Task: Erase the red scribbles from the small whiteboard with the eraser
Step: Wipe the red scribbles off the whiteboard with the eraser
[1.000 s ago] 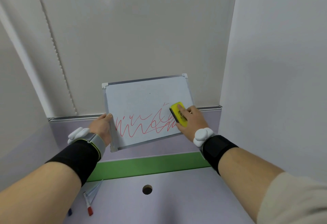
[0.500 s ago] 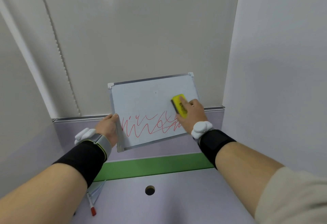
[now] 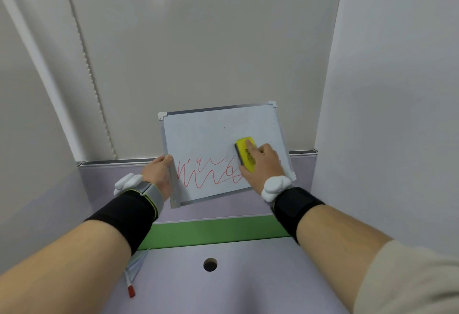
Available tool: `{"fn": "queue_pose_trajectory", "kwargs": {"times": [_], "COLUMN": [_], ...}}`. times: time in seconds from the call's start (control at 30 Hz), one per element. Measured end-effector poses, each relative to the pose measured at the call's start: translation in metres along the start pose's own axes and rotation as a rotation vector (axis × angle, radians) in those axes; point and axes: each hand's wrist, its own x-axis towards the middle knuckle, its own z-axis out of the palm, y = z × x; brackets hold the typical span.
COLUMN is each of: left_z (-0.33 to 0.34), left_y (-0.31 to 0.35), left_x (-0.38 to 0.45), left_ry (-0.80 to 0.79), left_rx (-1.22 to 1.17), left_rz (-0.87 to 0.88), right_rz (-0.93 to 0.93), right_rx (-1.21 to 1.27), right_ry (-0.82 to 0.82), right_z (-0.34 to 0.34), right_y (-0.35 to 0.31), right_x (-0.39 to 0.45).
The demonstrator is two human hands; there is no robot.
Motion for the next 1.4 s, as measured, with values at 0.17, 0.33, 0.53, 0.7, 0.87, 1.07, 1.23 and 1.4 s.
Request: {"fn": "queue_pose_trajectory", "kwargs": {"times": [0.17,0.33,0.53,0.7,0.87,1.07,1.23,1.4], "left_z": [0.007,0.004,0.014,0.012,0.018,0.018,0.017,0.021], "left_y": [-0.001,0.004,0.004,0.002,0.001,0.002,0.005,0.004], "left_x": [-0.003,-0.004,-0.012,-0.013,-0.012,-0.012,-0.014,-0.018], "left_ry": [-0.032,-0.056,-0.077,-0.087,-0.128,-0.110,-0.136,-0.127], "left_rx": [-0.025,-0.044,-0.071,-0.084,-0.094,-0.121,-0.111,-0.164], "left_rz": [-0.019,-0.026,-0.034,-0.060,-0.057,-0.062,-0.057,-0.069], "right_rz": [-0.393,-0.083,-0.433,-0.214,-0.385,-0.226,-0.545,-0.258], "right_rx": [0.010,0.039,0.044,0.046,0.022,0.057,-0.028,0.045], "right_ry": [-0.125,0.009,-0.145,-0.041,-0.125,-0.029,-0.164,-0.030], "right_z": [0.032,0.004,0.030,0.018,0.025,0.019,0.026,0.021], "right_y": [-0.048,-0.023,-0.063,-0.050,-0.069,-0.063,-0.076,-0.075], "right_x": [-0.022,0.008,-0.021,0.002,-0.011,0.007,-0.011,0.004]}}
